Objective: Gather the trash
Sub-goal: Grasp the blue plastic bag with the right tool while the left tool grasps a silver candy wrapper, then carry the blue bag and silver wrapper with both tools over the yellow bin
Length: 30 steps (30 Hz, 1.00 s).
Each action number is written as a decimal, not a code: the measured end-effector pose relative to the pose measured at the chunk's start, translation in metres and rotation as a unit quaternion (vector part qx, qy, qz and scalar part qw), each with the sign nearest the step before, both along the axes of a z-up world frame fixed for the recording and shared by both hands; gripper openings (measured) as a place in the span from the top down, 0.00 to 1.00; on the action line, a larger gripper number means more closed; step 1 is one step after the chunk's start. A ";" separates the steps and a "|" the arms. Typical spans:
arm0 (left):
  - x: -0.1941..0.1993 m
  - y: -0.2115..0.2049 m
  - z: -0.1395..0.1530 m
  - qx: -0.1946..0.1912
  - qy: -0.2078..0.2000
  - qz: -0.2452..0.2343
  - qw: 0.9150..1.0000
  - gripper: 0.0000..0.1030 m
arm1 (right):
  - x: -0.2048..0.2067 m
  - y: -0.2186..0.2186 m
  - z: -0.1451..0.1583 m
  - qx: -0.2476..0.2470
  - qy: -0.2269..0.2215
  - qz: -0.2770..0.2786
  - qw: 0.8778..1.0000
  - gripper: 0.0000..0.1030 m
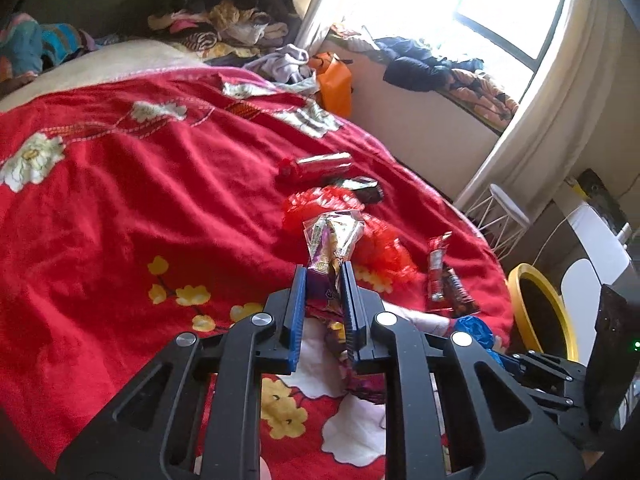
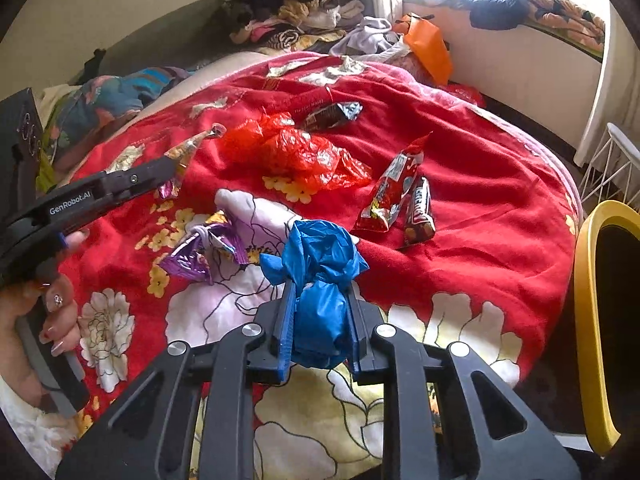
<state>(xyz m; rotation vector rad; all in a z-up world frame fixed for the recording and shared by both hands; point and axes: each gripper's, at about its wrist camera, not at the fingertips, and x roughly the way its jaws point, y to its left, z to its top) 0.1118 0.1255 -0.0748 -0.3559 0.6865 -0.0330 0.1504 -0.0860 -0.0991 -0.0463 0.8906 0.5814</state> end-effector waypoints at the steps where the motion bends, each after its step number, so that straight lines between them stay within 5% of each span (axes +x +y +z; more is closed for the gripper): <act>1: -0.001 -0.002 0.004 0.001 -0.004 -0.003 1.000 0.88 | -0.001 -0.001 0.003 0.003 -0.002 0.000 1.000 0.80; 30: -0.013 -0.067 0.054 0.021 -0.060 -0.079 0.995 0.88 | -0.003 -0.063 0.065 0.066 -0.071 -0.056 0.994 0.80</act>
